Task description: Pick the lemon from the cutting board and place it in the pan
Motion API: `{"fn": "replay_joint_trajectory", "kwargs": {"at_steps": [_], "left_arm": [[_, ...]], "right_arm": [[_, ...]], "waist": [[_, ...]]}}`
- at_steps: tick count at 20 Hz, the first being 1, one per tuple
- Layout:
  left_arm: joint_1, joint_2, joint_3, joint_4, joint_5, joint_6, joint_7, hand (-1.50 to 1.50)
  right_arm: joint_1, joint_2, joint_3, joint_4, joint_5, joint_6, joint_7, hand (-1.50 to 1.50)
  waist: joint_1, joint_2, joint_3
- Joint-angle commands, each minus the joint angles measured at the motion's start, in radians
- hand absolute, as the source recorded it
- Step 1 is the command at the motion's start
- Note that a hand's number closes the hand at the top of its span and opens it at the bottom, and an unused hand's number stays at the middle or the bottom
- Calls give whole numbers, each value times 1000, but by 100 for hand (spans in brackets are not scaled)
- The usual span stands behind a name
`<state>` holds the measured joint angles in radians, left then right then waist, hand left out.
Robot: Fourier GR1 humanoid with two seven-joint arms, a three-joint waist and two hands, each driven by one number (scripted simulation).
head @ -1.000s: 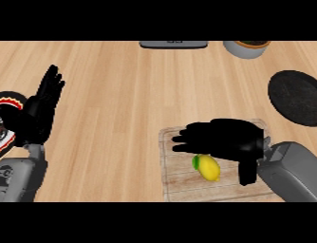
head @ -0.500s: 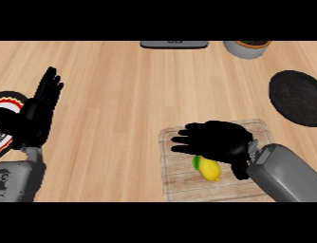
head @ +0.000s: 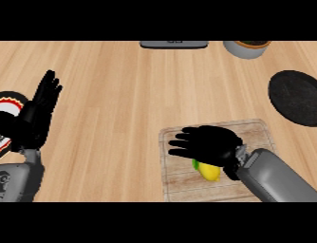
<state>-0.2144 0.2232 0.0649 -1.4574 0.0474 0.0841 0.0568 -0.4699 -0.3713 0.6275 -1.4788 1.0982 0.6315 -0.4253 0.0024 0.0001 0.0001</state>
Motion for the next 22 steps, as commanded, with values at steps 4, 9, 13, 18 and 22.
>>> {"fn": "replay_joint_trajectory", "kwargs": {"at_steps": [4,9,13,18,22], "left_arm": [[-5,-18,11,-15,-7,-2,20,0],[62,-23,-11,-102,-30,-9,39,0],[-77,-46,11,71,-52,15,-4,0],[-1,-59,-5,-43,-53,21,34,0],[23,-6,33,-98,-20,-35,77,0]], "right_arm": [[60,15,28,77,141,-105,-49,-150],[31,98,22,225,205,-125,-54,-150],[22,93,3,195,221,-45,-97,-150],[21,64,40,214,237,-149,-236,150],[65,53,18,188,272,-170,-243,150]], "waist": [[-1,0,0],[5,0,0],[-5,1,0],[1,0,0],[1,-1,0]]}}
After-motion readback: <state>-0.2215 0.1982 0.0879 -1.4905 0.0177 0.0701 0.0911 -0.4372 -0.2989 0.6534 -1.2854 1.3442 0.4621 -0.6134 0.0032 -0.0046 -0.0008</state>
